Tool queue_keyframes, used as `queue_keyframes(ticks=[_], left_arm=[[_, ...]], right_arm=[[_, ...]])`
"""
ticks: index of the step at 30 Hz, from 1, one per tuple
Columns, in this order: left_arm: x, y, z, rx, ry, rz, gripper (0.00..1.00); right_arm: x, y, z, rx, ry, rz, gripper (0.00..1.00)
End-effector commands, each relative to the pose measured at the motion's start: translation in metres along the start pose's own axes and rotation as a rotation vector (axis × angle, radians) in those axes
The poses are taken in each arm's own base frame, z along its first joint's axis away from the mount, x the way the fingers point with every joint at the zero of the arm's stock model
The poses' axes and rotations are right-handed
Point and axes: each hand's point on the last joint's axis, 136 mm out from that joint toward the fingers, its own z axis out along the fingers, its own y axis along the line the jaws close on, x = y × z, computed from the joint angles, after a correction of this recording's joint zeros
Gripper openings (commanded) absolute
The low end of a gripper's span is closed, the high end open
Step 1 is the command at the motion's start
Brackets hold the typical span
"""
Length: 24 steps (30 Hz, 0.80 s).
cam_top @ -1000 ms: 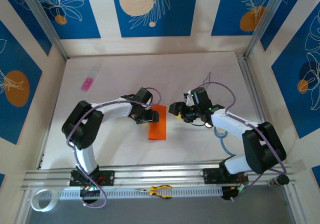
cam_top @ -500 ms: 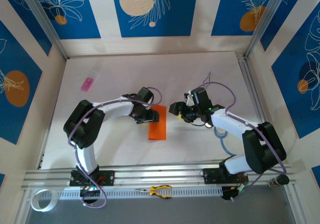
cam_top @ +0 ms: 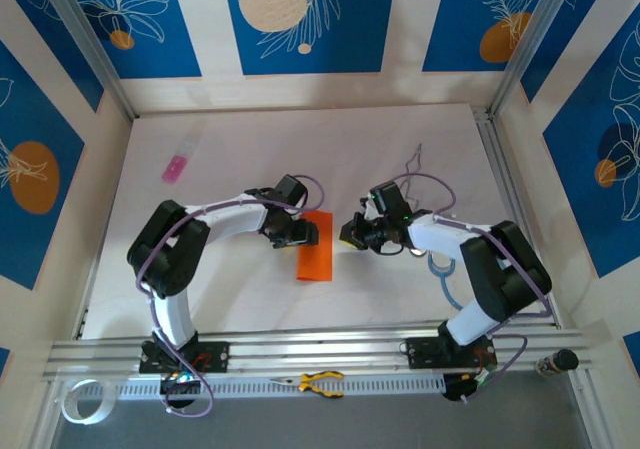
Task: Fold a paper plane with a square sheet of paper (pick it up from the middle)
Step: Hold the square sheet of paper at the center of the table.
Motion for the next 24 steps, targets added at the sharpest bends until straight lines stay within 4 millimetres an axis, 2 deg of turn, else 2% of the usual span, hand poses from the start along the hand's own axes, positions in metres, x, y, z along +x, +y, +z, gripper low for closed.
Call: queue_keyframes(ticks=[1, 10, 24], left_arm=[[0.02, 0.029, 0.029, -0.107, 0.07, 0.003, 0.65], [0.02, 0.029, 0.029, -0.108, 0.069, -0.001, 0.65], [0.021, 0.028, 0.031, -0.107, 0.071, 0.0, 0.64]], right_arm=[[-0.001, 0.013, 0.009, 0.0, 0.014, -0.028, 0.07], [0.001, 0.018, 0.033, 0.074, 0.02, -0.053, 0.0], [0.004, 0.015, 0.049, 0.085, 0.041, -0.047, 0.0]])
